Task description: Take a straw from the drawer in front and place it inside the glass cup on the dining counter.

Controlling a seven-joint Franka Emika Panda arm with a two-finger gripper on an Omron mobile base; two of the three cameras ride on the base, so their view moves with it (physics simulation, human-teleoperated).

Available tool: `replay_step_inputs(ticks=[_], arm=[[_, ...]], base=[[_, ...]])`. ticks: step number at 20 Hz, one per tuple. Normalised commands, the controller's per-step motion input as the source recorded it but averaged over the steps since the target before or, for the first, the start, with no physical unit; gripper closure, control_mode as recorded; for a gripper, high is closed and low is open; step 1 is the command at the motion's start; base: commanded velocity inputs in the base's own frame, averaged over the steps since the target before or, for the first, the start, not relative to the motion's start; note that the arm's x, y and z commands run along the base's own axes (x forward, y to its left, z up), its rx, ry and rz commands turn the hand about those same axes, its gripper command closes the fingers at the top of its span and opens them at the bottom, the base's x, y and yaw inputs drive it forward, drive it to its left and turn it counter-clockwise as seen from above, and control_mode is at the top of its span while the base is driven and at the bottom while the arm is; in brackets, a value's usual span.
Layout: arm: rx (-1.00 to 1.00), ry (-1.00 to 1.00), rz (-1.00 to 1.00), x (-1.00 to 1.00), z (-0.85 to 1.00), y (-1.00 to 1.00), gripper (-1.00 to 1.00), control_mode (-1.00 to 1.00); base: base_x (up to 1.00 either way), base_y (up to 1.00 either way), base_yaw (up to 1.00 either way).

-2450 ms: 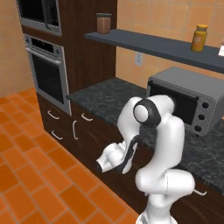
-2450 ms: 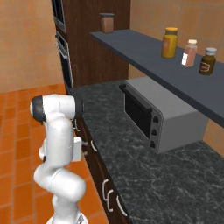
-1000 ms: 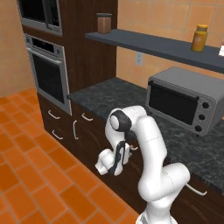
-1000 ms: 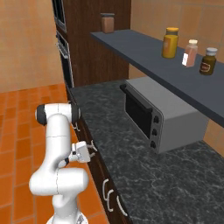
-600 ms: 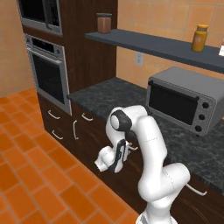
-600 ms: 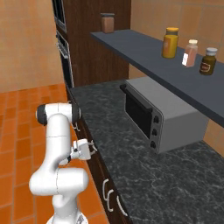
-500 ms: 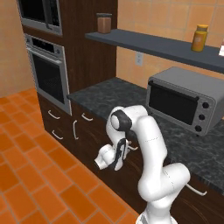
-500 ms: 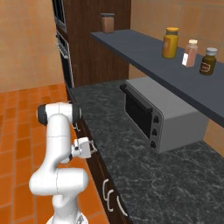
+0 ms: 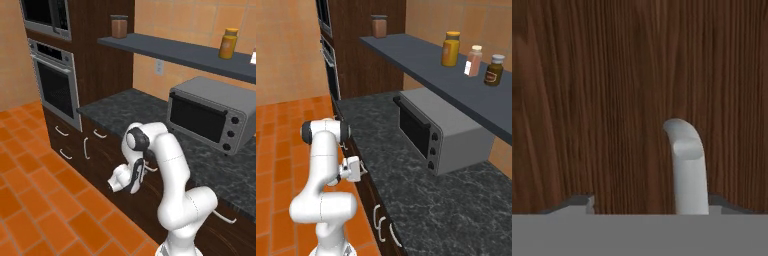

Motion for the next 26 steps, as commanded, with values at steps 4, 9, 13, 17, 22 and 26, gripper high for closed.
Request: replay_step_inputs(ticks=[4,9,13,17,22,26], arm=[[0.0,0.0,0.0,-0.21,0.0,0.13,1.0,-1.0],[0.0,0.0,0.0,-0.53,0.0,0.71,1.0,-1.0],[0.0,0.0,0.0,-0.54,0.0,1.0,1.0,-1.0],[0.0,0.0,0.0,-0.57,0.0,1.0,1.0,-1.0],[0.0,0.0,0.0,-0.56,0.0,1.0,1.0,-1.0],[0.0,0.02,0.0,-0.53,0.0,1.0,1.0,-1.0]], base=[[0.0,0.0,0.0],[0.0,0.0,0.0],[0.0,0.0,0.0],[0.0,0.0,0.0],[0.0,0.0,0.0],[0.0,0.0,0.0]])
